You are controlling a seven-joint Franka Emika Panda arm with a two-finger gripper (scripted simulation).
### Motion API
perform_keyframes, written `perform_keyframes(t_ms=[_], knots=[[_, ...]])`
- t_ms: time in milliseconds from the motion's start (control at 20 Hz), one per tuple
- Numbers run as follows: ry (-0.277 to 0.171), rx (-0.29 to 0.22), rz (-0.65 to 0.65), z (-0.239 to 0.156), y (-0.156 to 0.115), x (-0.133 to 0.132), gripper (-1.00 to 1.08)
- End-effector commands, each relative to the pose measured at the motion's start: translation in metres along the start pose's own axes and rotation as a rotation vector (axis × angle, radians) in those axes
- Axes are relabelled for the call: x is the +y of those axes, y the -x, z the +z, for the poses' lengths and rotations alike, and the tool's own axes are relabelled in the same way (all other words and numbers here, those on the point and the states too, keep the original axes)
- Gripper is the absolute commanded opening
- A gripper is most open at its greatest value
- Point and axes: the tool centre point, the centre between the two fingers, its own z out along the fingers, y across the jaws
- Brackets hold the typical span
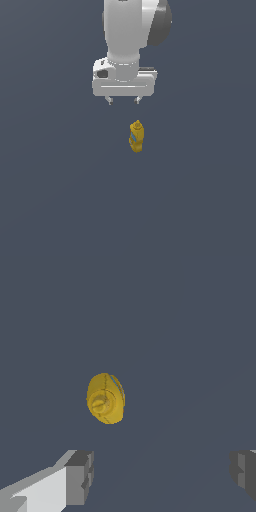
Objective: Pick up the object and move it to a goal position.
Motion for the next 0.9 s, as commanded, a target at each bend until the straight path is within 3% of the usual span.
perform_keyframes(t_ms=[0,450,850], knots=[[-0.002,0.004,-0.053,0.014,-0.005,-0.011,1.0],[-0.012,0.021,-0.227,0.06,-0.016,-0.049,1.0],[-0.015,0.023,-0.255,0.068,-0.017,-0.055,1.0]])
